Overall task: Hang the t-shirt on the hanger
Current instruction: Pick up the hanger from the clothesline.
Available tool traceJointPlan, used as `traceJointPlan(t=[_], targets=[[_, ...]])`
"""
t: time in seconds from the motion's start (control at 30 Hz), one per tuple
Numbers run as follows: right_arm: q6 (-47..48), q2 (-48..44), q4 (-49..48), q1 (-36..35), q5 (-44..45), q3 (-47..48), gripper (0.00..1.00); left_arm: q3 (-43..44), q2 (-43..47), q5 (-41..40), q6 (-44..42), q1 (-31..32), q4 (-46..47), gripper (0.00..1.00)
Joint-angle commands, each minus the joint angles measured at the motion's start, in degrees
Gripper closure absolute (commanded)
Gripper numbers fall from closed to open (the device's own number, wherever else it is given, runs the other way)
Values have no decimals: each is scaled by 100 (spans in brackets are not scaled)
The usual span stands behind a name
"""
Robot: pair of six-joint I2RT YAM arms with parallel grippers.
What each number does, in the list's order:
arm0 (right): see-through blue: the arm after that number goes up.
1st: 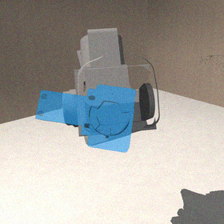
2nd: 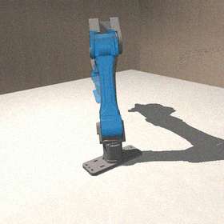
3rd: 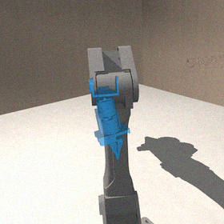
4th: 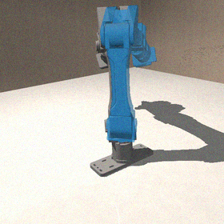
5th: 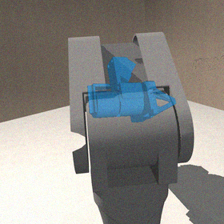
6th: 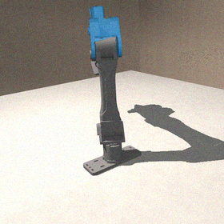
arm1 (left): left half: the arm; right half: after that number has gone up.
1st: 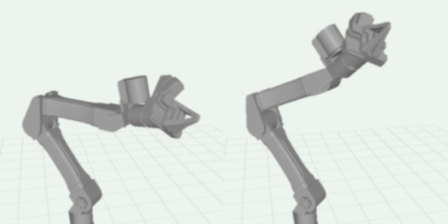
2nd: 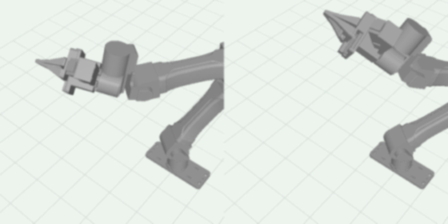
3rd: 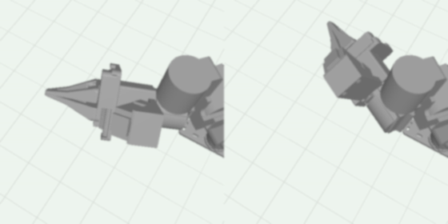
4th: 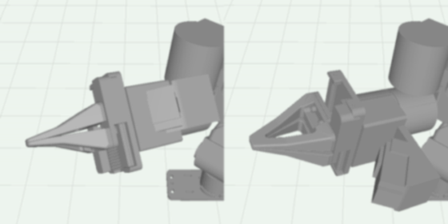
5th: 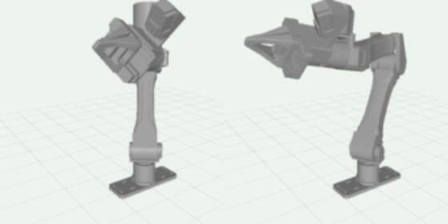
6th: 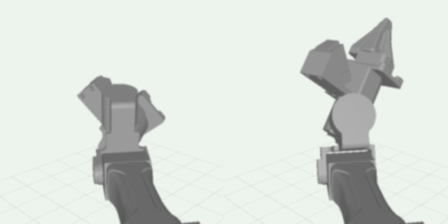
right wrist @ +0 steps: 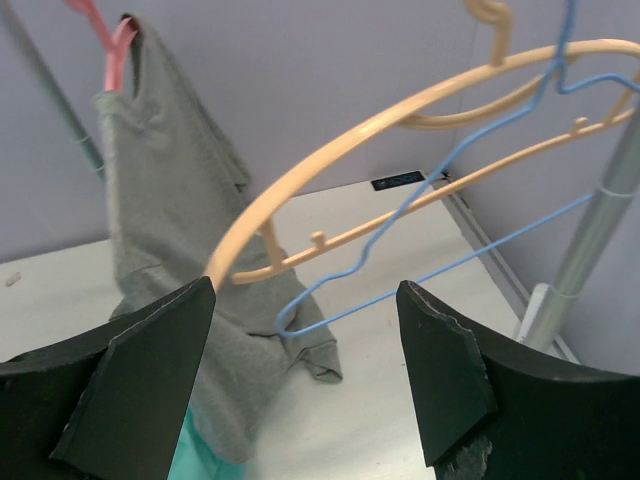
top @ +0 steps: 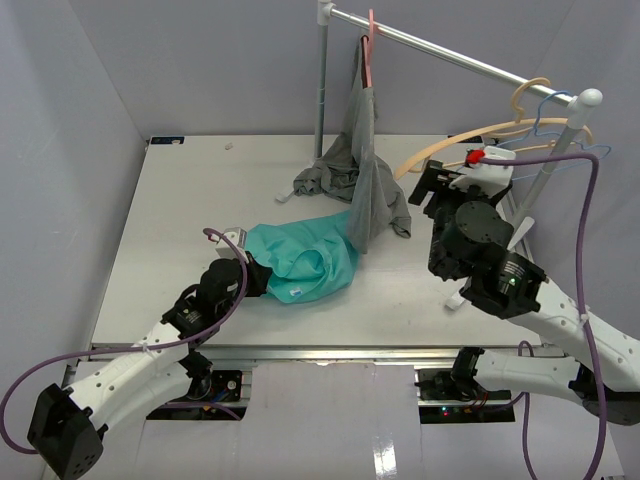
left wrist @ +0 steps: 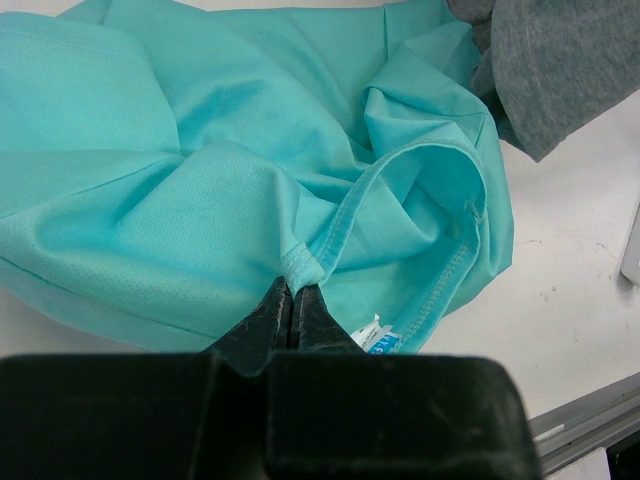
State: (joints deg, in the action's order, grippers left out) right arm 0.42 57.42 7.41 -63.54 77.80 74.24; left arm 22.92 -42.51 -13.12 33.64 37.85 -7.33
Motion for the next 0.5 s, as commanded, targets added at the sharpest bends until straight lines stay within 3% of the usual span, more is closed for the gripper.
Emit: traceJointPlan(t=[0.0, 0.17, 0.47], targets=[[43, -354, -112, 479, 202, -306, 21, 59, 130, -168, -60, 85, -22, 100], [-213, -189, -117, 1145, -192, -410, 21, 90, 59, -182, -59, 91, -40, 100], [-788, -56, -117, 1564, -442, -437, 21, 99, 76, -218, -69, 143, -67, 100]])
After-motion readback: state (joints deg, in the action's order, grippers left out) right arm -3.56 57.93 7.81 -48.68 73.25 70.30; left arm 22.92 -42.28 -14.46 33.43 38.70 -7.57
